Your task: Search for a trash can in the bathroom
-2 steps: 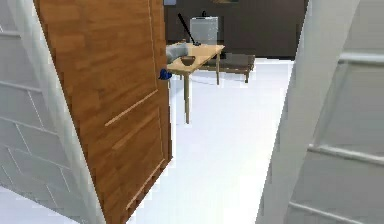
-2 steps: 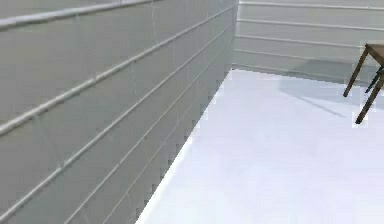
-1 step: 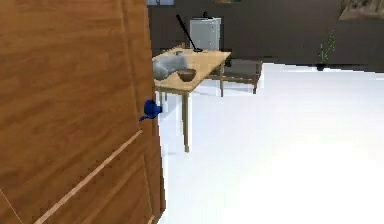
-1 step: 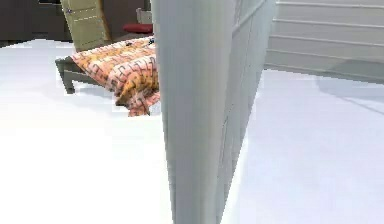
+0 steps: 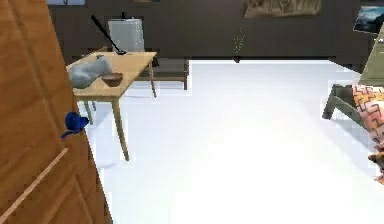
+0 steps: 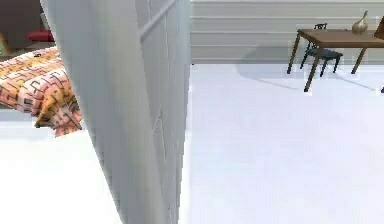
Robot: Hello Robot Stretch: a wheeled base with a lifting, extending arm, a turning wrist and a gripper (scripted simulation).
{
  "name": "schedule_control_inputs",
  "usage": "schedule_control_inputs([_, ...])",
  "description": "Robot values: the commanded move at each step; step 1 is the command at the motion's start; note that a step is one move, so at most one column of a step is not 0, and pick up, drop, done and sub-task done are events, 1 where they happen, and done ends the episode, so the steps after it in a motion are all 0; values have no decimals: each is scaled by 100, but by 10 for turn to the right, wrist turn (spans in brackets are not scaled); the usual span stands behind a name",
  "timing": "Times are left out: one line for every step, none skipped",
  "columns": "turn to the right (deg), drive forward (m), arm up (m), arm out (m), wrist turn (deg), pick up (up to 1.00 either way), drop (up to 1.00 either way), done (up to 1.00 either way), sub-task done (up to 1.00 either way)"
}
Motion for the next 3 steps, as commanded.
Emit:
schedule_control_inputs([0, 30, 0, 0, 0, 0, 0, 0, 0])
schedule_control_inputs([330, 0, 0, 0, 0, 0, 0, 0, 0])
schedule_control_inputs([0, 100, 0, 0, 0, 0, 0, 0, 0])
